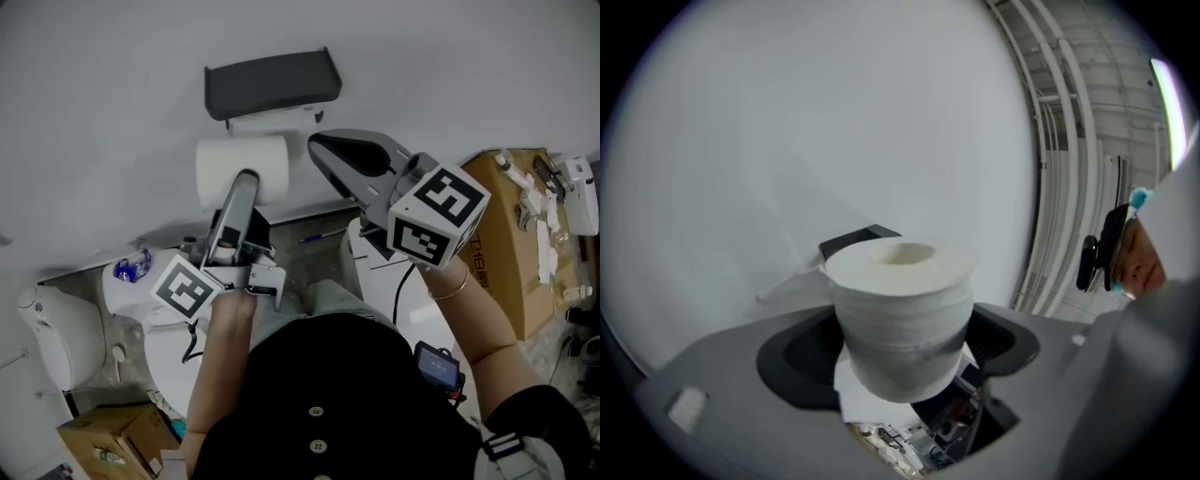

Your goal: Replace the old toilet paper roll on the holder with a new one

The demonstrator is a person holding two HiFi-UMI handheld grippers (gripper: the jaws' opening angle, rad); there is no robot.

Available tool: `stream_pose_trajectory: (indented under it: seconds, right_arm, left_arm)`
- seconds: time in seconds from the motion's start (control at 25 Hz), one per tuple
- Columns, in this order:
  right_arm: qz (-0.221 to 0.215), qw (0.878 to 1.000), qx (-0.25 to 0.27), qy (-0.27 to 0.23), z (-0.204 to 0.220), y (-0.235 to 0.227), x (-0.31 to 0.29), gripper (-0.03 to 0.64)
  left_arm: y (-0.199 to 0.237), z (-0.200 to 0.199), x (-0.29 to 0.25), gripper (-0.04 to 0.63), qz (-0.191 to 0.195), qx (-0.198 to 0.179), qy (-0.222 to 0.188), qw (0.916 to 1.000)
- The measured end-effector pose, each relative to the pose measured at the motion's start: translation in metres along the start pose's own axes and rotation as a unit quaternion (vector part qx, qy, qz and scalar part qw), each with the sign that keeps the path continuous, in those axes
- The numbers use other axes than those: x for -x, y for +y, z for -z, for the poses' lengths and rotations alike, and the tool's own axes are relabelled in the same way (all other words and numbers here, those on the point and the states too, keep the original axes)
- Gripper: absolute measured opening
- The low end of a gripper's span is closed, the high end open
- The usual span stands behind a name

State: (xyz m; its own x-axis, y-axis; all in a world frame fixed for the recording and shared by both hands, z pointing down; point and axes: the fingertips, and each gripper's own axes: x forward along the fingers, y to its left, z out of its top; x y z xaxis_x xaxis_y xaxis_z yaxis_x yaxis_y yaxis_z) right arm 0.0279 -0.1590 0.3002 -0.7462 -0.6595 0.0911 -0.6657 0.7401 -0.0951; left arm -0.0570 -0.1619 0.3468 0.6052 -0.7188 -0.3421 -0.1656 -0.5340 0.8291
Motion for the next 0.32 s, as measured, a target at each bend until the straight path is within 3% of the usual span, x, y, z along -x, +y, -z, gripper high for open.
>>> stream_pose_trajectory:
  seconds: [0.32]
  right_arm:
    - [-0.010, 0.999, 0.028, 0.020, 0.0021, 0.0073, -0.0061, -0.011]
  left_arm:
    - [-0.0016, -0.0046, 0.0054, 0.400, 0.002, -0.004, -0.008, 1.0000]
